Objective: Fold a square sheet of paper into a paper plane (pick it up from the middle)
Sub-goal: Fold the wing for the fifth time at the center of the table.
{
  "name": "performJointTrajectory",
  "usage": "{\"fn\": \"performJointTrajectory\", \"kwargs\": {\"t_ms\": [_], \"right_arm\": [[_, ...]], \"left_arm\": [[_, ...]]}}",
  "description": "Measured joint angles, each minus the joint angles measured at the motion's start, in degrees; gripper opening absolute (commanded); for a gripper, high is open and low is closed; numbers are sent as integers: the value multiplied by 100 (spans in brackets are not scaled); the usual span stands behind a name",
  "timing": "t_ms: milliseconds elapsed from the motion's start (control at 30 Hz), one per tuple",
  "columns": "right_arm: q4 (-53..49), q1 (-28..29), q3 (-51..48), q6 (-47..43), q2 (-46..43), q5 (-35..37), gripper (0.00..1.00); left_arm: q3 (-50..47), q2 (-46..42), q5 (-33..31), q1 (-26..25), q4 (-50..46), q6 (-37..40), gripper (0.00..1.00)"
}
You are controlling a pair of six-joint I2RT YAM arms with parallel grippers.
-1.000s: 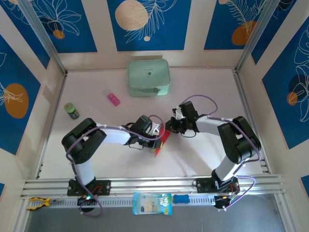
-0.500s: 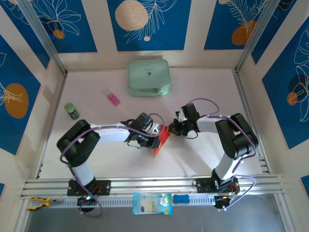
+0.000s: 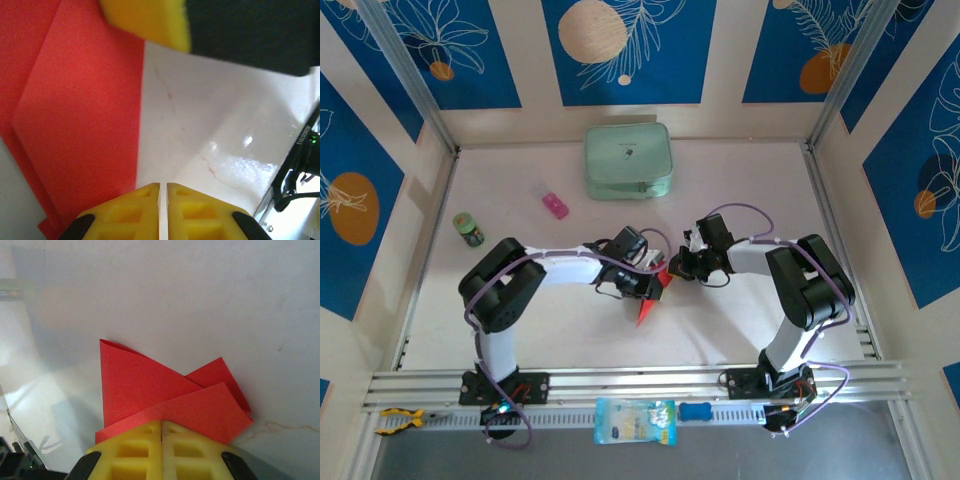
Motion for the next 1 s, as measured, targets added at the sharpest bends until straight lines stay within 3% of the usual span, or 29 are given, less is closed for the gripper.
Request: {"fn": "performJointTrajectory", "kwargs": {"t_ms": [200, 467, 1000], "right_arm": [[-4, -7, 0, 0, 7, -31, 4], [-22, -11, 0, 0, 7, -55, 4], [-2, -31, -13, 0, 7, -57, 4]], "left_arm": [[-142, 76, -37, 2, 90, 2, 11], [-378, -442, -122, -4, -103, -22, 19], [-925, -671, -192, -103, -52, -61, 16]]}}
